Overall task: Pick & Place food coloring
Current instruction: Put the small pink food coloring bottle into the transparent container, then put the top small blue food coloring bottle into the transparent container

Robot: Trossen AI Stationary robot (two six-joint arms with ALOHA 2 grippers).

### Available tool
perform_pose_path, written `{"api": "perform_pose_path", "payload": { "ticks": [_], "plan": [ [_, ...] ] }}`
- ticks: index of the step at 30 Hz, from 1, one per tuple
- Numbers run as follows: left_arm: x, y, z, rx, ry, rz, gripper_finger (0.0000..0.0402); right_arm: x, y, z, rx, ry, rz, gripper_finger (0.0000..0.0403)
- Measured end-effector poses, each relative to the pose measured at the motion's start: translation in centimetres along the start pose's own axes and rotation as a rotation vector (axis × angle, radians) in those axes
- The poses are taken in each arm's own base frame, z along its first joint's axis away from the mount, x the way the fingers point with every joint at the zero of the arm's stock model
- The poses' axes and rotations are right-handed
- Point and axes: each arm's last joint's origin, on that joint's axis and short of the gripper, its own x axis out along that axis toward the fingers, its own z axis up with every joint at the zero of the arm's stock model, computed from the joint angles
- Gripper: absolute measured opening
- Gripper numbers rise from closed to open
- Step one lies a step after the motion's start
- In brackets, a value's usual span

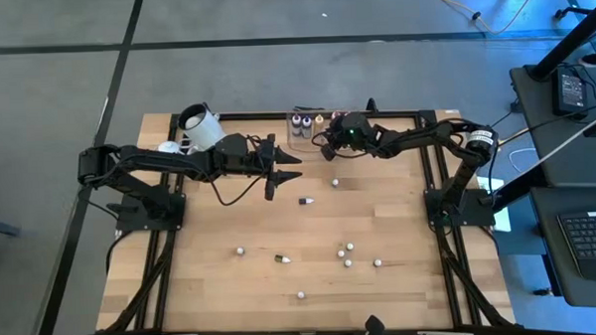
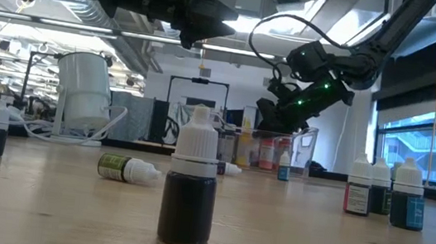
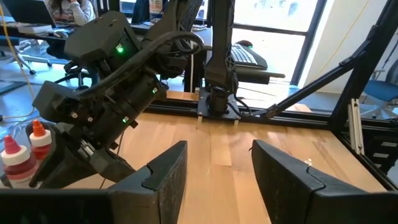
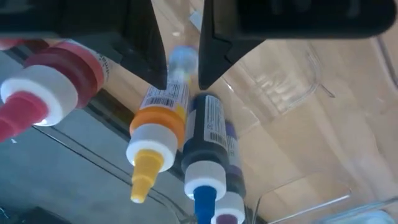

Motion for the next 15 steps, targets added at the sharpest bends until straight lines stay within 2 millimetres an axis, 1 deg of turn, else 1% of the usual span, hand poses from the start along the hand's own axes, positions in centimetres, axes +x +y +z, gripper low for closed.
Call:
{"api": "perform_pose_path", "payload": {
  "ticks": [6, 9, 11, 13, 15],
  "plan": [
    [0.0, 0.0, 0.0, 0.000, 0.000, 0.000, 0.0178, 0.0, 0.0, 0.0, -0.045, 0.002, 0.001, 0.0111],
    [0.0, 0.0, 0.0, 0.000, 0.000, 0.000, 0.0177, -0.3, 0.1, 0.6, -0.056, 0.006, 0.006, 0.0119],
    [0.0, 0.0, 0.0, 0.000, 0.002, 0.000, 0.0175, -1.1, 0.6, 1.5, -0.081, -0.014, 0.072, 0.0121],
    [0.0, 0.0, -0.1, -0.001, 0.006, 0.001, 0.0174, -2.3, 1.6, 2.2, -0.153, -0.031, 0.206, 0.0121],
    [0.0, 0.0, -0.1, -0.001, 0.007, 0.000, 0.0174, -3.6, 2.7, 2.4, -0.222, -0.013, 0.359, 0.0121]
  ]
}}
